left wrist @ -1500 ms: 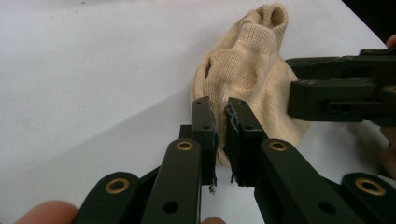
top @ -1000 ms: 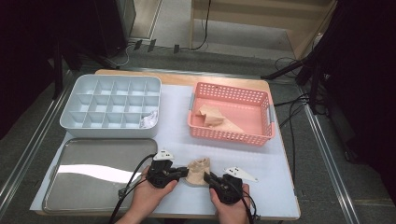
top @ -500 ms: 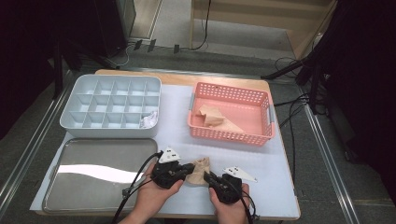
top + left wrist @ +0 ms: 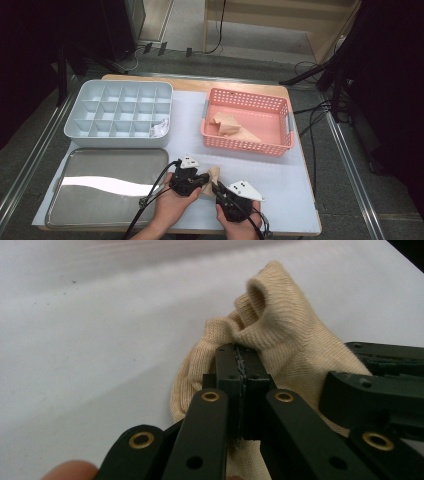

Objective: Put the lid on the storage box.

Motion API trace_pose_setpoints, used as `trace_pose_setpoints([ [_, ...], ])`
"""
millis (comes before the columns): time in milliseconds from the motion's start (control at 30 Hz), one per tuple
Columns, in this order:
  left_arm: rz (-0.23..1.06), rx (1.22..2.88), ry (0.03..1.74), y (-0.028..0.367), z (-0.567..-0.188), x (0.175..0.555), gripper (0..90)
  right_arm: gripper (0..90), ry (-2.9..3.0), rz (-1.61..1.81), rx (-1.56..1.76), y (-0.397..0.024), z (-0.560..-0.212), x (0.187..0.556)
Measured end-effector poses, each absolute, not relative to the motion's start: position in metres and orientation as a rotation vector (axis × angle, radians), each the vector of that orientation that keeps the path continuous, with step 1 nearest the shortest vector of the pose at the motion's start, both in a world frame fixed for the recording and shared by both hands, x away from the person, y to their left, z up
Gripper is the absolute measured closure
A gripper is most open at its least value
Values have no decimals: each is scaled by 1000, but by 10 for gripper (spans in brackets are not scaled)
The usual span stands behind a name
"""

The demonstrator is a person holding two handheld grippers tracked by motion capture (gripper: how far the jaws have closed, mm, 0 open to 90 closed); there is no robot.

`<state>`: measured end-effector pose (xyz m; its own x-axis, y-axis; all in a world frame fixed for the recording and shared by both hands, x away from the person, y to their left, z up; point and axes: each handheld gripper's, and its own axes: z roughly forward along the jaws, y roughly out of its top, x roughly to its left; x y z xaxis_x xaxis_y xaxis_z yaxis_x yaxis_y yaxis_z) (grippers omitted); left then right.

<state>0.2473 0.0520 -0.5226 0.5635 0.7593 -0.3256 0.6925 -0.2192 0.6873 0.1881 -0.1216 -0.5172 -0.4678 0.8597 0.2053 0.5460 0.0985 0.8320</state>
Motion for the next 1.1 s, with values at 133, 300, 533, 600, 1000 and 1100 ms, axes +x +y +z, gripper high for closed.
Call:
trace_pose_setpoints([
  [133,78,1931,1173,59,-521,248,866,816,2037,1290,1381,-117,-517,189],
  [300,89,1940,1123,64,-510,237,838,822,2009,1258,1437,-126,-517,194],
  [533,75,2004,1095,46,-515,242,881,824,2013,1287,1459,-129,-516,195],
  [600,63,2002,1111,43,-518,245,900,829,2017,1300,1463,-129,-516,194],
  [1000,53,1958,1114,72,-502,241,753,833,1991,1289,1479,-134,-515,197],
  [1100,32,1976,1094,67,-505,242,828,833,1989,1287,1478,-132,-515,197],
])
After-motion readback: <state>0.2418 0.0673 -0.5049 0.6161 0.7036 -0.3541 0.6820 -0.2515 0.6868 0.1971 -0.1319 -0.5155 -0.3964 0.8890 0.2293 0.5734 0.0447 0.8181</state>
